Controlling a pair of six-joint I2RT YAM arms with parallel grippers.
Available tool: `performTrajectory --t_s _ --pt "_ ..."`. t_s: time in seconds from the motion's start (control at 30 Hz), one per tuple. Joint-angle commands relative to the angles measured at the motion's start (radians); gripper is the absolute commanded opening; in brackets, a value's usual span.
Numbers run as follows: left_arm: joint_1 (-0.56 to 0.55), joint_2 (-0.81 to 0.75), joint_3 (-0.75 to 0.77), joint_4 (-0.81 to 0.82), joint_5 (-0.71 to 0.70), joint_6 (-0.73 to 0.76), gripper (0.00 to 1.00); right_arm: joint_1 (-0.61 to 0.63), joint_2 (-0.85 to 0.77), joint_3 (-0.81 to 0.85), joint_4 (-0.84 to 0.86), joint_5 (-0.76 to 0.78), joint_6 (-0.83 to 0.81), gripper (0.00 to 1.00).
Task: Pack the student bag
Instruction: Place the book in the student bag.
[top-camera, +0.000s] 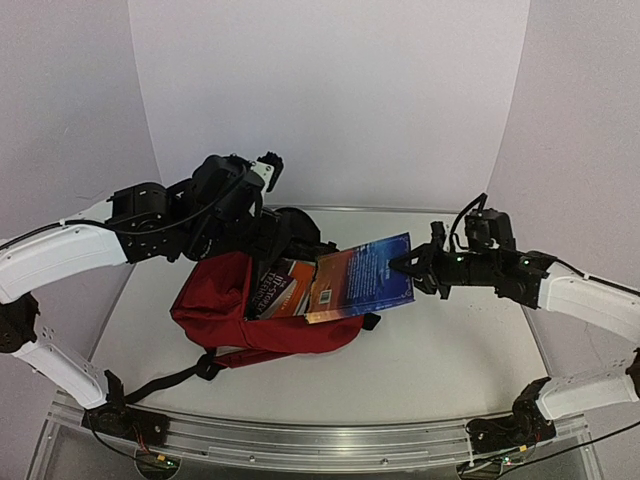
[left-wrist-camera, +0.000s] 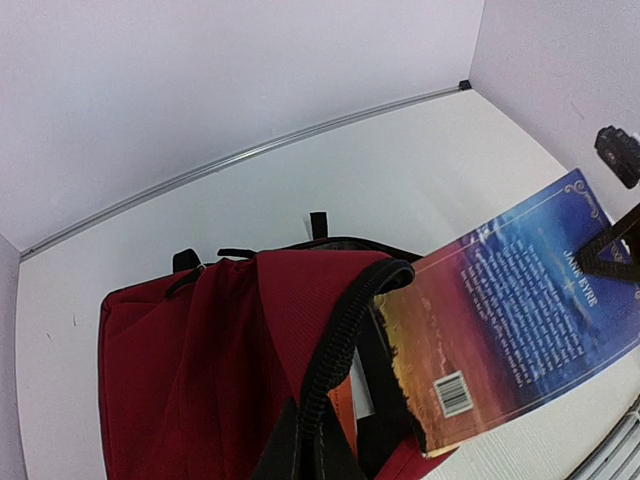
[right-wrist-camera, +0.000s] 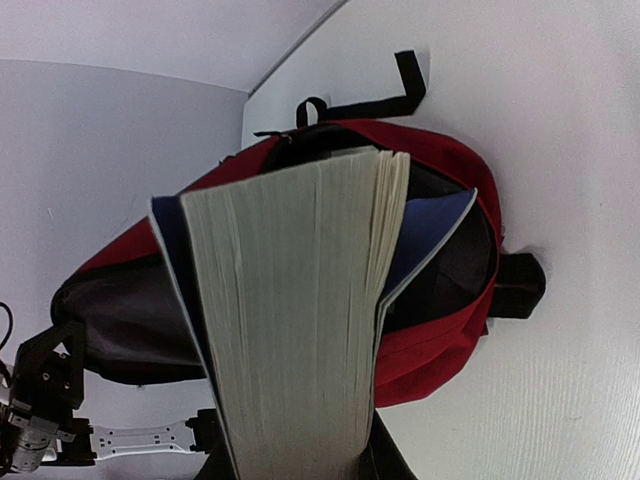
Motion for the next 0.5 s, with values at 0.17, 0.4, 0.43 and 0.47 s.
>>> performTrajectory --t_s 0.17,0.4,0.43,0.47 --pt "0.016 -0.052 0.030 0.101 0.038 0.021 0.00 0.102 0.081 0.052 0.416 -0.061 0.151 0.00" --pt "0.025 -0.068 0.017 0.098 0.071 0.017 0.00 0.121 0.140 0.032 0.579 -0.001 0.230 0.00" --pt "0.027 -0.069 0.016 0.099 0.077 0.017 0.00 0.124 0.159 0.035 0.599 0.006 0.235 0.00" --pt "0.028 -0.070 0.015 0.099 0.082 0.017 0.00 0.126 0.177 0.039 0.621 0.012 0.240 0.00"
